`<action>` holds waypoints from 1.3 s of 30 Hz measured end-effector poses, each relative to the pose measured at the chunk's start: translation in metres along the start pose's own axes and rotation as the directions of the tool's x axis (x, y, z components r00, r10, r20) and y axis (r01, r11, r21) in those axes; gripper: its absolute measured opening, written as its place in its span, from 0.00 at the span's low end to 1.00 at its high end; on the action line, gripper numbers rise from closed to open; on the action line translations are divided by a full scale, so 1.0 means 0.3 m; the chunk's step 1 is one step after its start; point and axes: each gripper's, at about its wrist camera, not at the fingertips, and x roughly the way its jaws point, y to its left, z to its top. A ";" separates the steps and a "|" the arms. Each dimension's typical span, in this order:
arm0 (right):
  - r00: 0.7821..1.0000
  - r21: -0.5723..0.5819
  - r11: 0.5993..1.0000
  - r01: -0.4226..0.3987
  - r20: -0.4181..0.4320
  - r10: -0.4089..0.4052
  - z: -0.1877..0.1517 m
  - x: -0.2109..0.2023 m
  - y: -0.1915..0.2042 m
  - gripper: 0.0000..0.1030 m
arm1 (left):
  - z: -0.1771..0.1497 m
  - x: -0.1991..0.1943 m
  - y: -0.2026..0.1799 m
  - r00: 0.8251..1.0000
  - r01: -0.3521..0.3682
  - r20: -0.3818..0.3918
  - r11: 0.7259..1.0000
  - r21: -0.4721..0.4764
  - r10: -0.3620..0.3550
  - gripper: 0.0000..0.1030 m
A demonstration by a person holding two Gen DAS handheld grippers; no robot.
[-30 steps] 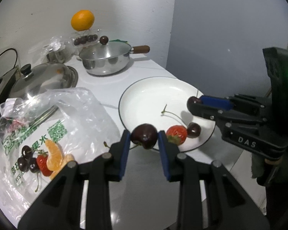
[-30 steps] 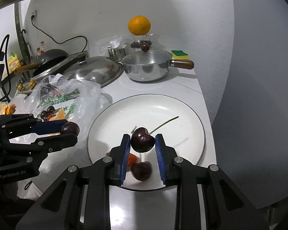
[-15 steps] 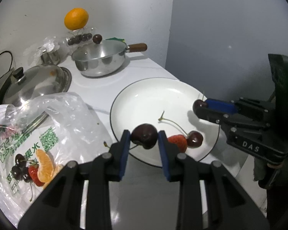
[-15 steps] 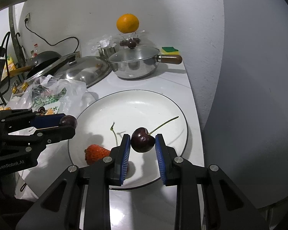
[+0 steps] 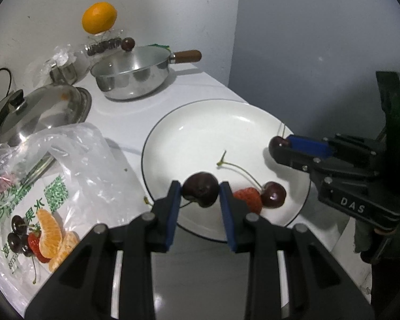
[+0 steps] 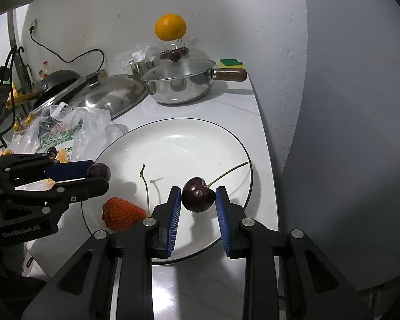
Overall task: Organize fruits
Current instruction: 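Open the right tool to drop its cherry while the left tool releases its cherry onto the plate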
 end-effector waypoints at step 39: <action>0.999 -0.048 0.998 0.031 0.013 -0.031 0.040 -0.059 0.135 0.33 | -0.032 -0.156 0.093 0.996 0.009 0.084 0.998 -0.060 -0.004 0.51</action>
